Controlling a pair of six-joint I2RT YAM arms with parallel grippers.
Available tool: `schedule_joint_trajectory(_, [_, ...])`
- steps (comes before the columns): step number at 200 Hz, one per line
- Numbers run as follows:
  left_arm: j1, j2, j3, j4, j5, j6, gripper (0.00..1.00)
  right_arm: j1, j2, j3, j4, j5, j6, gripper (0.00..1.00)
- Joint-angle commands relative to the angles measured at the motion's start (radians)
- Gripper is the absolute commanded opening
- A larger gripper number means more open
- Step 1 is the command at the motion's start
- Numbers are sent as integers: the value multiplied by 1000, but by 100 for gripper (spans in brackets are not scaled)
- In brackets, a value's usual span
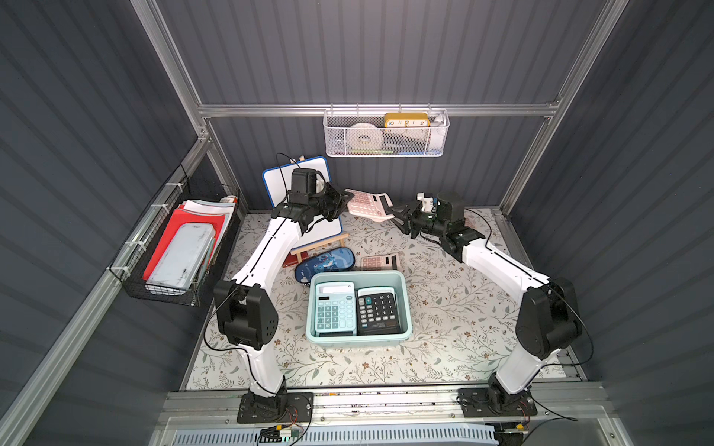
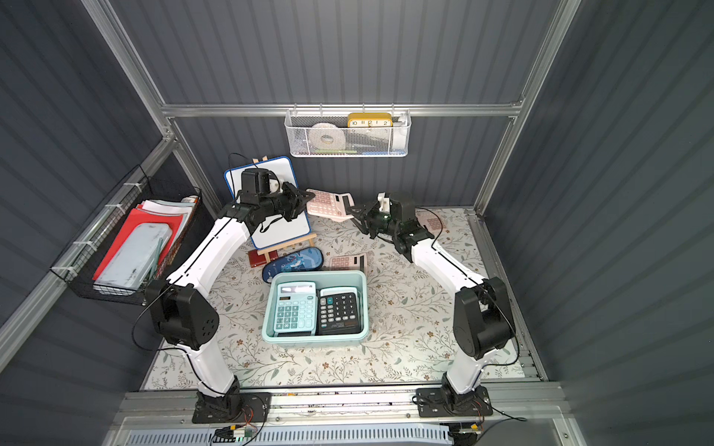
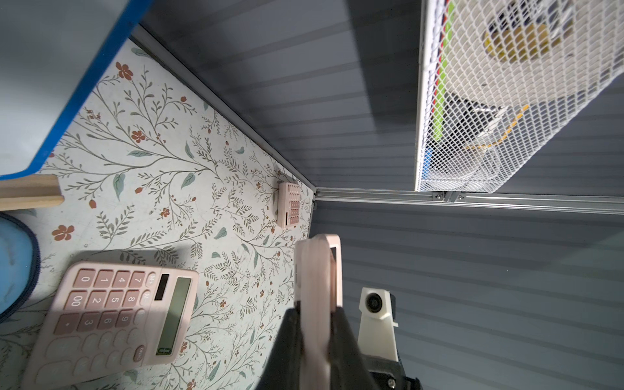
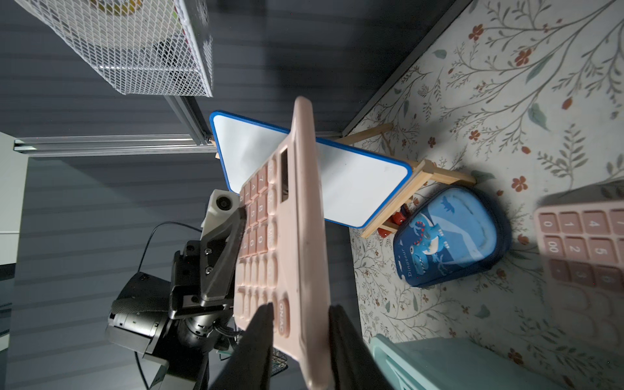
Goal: Put the calculator in the storage box
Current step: Place the calculator in the storage box.
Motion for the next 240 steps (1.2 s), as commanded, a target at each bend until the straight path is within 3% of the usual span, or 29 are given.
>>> schedule_joint_trajectory(1, [-8, -28, 0, 26, 11, 0, 0, 12, 18, 34, -11, 14, -29, 27])
schedule_joint_trajectory(22, [-8, -25, 2, 26, 13, 1, 0, 14, 16, 35, -26, 13, -46, 24])
schedule_joint_trajectory(49, [-8, -16, 8, 24, 29, -1, 0, 14, 21, 42, -46, 9, -74, 4])
schedule_joint_trajectory(59, [-8, -14, 12, 21, 37, 1, 7, 13, 22, 44, -55, 5, -88, 0])
schedule_joint_trajectory(89, [-8, -8, 48, -52, 59, 33, 62, 1, 13, 47, -87, -23, -139, 0])
schedule_joint_trajectory(104, [-8, -7, 84, -129, 47, 85, 80, -14, -3, 47, -128, -43, -188, 0])
schedule_joint_trajectory(118, [-6, -8, 119, -210, 30, 134, 89, -29, -24, 43, -184, -58, -247, 0])
schedule_joint_trajectory(149, [12, -35, 159, -375, -6, 207, 99, -44, -82, 53, -403, -96, -509, 0])
schedule_joint_trajectory(201, [32, -86, 194, -622, -92, 354, 99, -50, -185, 1, -630, -236, -884, 0])
schedule_joint_trajectory(240, [50, -140, 112, -643, -102, 367, 99, -49, -179, 59, -889, -295, -1172, 0])
